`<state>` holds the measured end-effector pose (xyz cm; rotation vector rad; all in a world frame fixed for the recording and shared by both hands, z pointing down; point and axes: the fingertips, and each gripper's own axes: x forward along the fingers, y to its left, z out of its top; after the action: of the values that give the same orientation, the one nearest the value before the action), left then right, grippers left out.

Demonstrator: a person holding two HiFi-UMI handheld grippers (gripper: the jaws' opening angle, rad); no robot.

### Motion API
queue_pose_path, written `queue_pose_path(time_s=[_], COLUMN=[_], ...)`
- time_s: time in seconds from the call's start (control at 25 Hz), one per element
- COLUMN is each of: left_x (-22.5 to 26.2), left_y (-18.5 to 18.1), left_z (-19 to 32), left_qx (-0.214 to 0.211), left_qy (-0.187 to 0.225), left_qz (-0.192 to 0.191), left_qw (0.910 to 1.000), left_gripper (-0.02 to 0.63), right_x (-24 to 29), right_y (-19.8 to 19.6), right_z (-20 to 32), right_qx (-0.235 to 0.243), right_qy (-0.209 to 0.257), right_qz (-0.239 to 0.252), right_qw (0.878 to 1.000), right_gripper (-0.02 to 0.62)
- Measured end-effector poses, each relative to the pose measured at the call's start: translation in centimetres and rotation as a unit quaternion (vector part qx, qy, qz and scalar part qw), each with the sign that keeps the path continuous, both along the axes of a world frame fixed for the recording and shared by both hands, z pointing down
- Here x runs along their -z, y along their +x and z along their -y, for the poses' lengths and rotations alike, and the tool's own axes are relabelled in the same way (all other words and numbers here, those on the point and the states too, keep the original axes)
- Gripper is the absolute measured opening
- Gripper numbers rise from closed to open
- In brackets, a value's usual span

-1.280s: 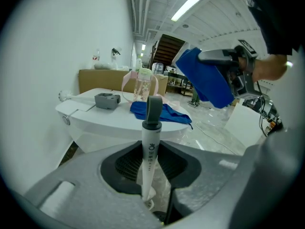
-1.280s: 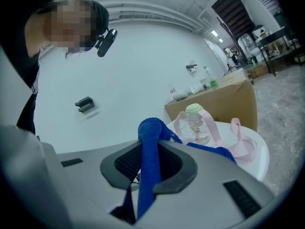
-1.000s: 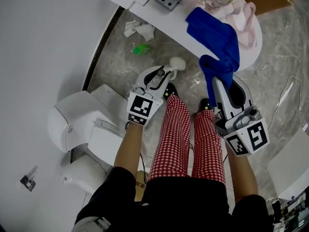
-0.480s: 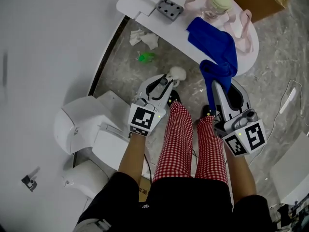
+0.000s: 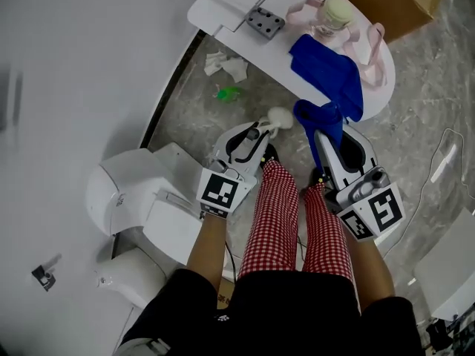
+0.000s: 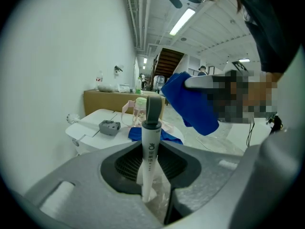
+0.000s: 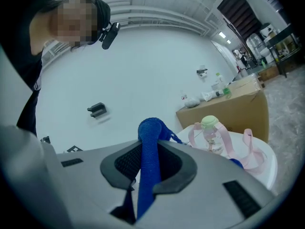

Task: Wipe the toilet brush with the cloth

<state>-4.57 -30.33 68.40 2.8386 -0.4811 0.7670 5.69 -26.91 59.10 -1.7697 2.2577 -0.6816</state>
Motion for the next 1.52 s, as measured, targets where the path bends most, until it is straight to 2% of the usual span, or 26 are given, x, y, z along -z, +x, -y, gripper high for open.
queue_pose_path(time_s=[0.32, 0.76, 1.0, 1.52], left_x=[2.3, 4.8, 6.5, 10.9], left_y=[0.3, 0.2, 0.2, 1.6], left_z=[-1.3, -2.8, -3.1, -5.8], left_qx=[-0.01, 0.025, 0.06, 0.089], left_qy=[0.011, 0.021, 0.024, 0.039], left_qz=[-0.006, -0.016, -0.03, -0.051], left_qw=[0.9999, 0.9993, 0.9975, 0.9939], left_gripper=[0.101, 0.101, 0.101, 0.101], right_x=[1.1, 2.7, 3.6, 6.7], right_y=[-0.5, -1.4, -1.3, -0.7], right_z=[-1.0, -1.7, -2.3, -3.9], right_qx=[0.021, 0.055, 0.078, 0.127], right_qy=[0.014, 0.031, 0.041, 0.063], right_qz=[0.005, 0.018, 0.024, 0.048], right_qw=[1.0, 0.998, 0.996, 0.989], right_gripper=[0.064, 0.064, 0.064, 0.064])
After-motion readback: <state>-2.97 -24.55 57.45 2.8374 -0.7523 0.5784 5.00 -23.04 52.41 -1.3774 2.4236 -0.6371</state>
